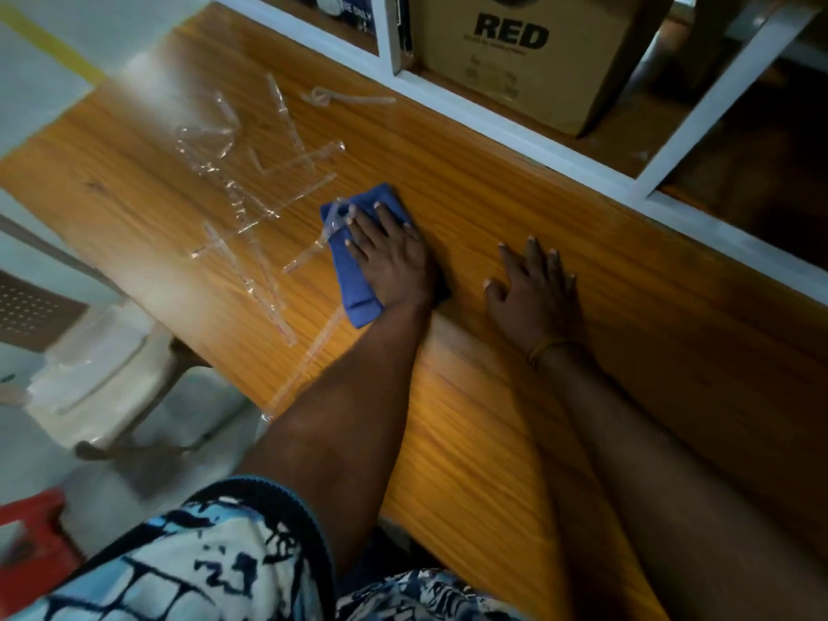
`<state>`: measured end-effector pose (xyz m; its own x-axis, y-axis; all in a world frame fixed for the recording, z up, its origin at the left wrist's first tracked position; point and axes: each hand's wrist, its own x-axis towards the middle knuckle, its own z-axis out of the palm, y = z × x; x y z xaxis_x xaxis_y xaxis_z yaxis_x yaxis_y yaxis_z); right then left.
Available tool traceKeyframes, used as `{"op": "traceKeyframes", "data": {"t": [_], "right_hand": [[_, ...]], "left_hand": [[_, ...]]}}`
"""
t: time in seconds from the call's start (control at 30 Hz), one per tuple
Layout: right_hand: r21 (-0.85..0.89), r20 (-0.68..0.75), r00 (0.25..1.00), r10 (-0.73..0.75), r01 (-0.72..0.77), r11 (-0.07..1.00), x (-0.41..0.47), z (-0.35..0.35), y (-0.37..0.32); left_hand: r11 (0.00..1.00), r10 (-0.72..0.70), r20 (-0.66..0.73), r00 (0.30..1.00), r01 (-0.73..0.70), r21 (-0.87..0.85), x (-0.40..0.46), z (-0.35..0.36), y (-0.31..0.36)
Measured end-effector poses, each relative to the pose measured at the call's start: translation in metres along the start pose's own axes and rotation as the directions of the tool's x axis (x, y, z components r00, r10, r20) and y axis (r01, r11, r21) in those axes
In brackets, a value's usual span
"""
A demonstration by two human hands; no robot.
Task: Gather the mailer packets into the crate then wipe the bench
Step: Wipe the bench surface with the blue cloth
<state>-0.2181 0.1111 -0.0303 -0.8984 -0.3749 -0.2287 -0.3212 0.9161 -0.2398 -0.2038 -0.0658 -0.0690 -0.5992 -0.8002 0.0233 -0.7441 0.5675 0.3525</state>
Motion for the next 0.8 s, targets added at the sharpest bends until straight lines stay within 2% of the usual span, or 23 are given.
{"op": "traceKeyframes", "data": {"t": [0.13,0.27,0.47,0.8], "right_hand": [[0.037,0.023,1.000,-0.004,0.003,0.999,-0.021,0.011,-0.018],[0.023,0.063,0.998,-0.010,0.008,1.000,-0.046,0.024,-0.036],[-0.041,0.085,0.995,-0.045,0.048,0.998,-0.087,0.032,-0.058],[-0.075,0.069,0.997,-0.034,0.039,0.996,-0.142,0.053,-0.091]], "left_hand": [[0.994,-0.110,-0.062,0.992,0.111,0.013,-0.016,-0.018,-0.046],[0.979,-0.204,-0.060,0.977,0.205,0.005,-0.035,-0.034,-0.087],[0.961,-0.272,-0.063,0.960,0.275,0.031,-0.065,-0.061,-0.137],[0.950,-0.311,-0.023,0.950,0.310,-0.044,-0.107,-0.085,-0.185]]}}
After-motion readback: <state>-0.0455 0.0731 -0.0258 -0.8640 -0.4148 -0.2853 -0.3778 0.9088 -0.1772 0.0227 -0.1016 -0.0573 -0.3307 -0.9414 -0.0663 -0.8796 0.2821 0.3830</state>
